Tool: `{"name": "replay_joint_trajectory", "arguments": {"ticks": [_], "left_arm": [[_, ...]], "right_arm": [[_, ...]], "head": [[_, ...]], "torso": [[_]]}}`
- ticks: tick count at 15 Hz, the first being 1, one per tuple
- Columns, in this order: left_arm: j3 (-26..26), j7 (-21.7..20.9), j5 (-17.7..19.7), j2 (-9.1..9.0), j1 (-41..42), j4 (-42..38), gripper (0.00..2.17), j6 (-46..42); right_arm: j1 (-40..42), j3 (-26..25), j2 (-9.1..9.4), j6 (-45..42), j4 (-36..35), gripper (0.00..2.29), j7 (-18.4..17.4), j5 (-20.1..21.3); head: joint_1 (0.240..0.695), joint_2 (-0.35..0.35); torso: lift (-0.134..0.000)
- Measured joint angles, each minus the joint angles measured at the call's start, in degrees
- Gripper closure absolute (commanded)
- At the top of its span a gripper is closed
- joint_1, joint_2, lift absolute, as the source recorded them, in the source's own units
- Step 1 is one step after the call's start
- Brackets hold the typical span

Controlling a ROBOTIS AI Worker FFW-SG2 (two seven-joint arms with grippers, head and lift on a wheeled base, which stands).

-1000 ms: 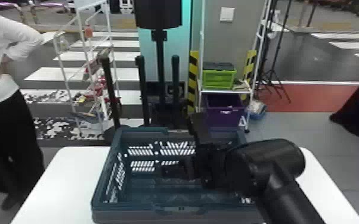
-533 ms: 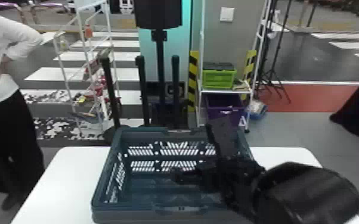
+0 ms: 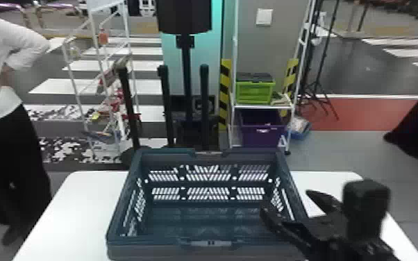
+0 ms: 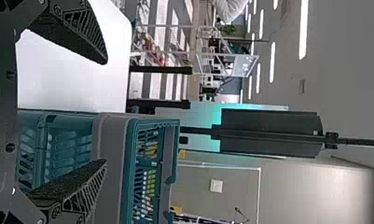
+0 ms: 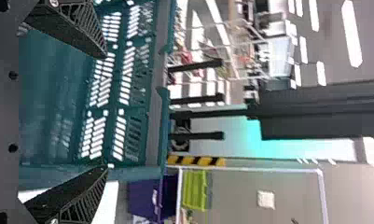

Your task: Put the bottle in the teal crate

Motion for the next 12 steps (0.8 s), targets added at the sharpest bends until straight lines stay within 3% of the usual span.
{"name": "replay_joint_trajectory", "arguments": {"ticks": [6,12], "left_arm": [[-0.4,0.0,0.1,0.03,-0.8,0.4,0.13,0.3],[-0.4,0.1,0.3,0.01,-1.2,0.8,0.13,0.1]], "right_arm": [[17.9,-4.0,-0.01,-26.3,2.3,0.04,0.1,0.0],[26.9,-4.5,0.44,-42.0,8.0,0.05,0.1,0.0]], "head": [[0.499,0.000],[0.499,0.000]], "torso": [[0.000],[0.000]]}}
